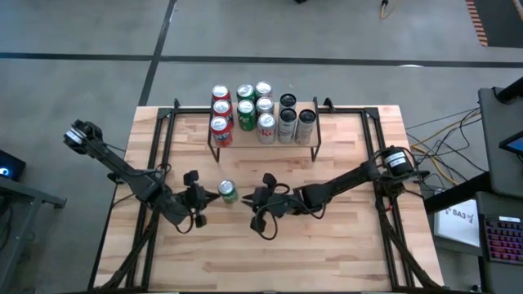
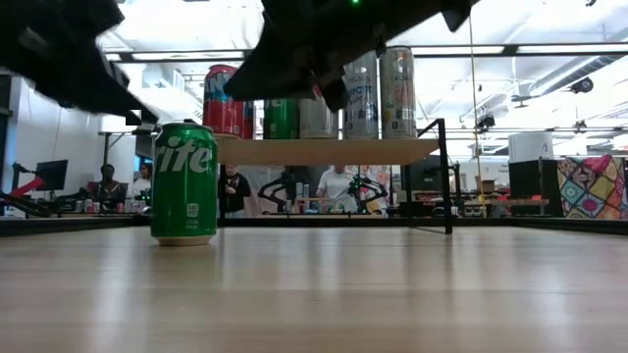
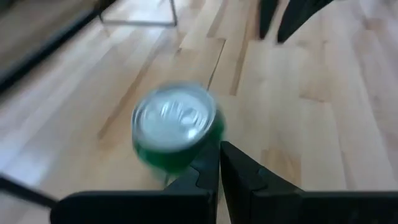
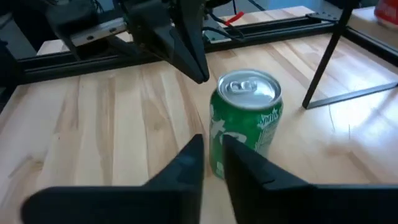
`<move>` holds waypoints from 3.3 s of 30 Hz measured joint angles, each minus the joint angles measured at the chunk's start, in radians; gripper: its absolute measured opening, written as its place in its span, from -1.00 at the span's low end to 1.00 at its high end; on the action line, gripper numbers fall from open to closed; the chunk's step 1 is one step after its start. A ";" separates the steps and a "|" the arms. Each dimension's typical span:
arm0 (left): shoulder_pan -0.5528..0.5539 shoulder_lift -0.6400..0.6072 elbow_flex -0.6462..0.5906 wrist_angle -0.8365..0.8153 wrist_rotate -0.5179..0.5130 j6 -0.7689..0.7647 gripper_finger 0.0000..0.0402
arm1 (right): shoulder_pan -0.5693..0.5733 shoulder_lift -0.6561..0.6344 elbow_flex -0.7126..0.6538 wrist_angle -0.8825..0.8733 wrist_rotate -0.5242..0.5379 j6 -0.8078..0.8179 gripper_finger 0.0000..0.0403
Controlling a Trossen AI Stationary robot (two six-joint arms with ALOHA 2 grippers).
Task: Place canned beverage on shelf
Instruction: Put the green soda can on the shelf aligned with the other green soda can
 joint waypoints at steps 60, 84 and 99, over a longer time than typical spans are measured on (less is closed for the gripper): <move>0.000 -0.735 0.061 -0.001 -0.040 1.042 -1.00 | -0.158 0.337 0.807 -0.814 -0.168 -0.020 0.60; 0.000 -0.730 0.061 0.001 -0.024 1.051 -1.00 | -0.160 0.388 0.801 -0.824 -0.168 0.011 0.47; 0.000 -0.729 0.061 0.001 -0.024 1.051 -1.00 | -0.162 0.374 0.797 -0.829 -0.176 0.021 0.31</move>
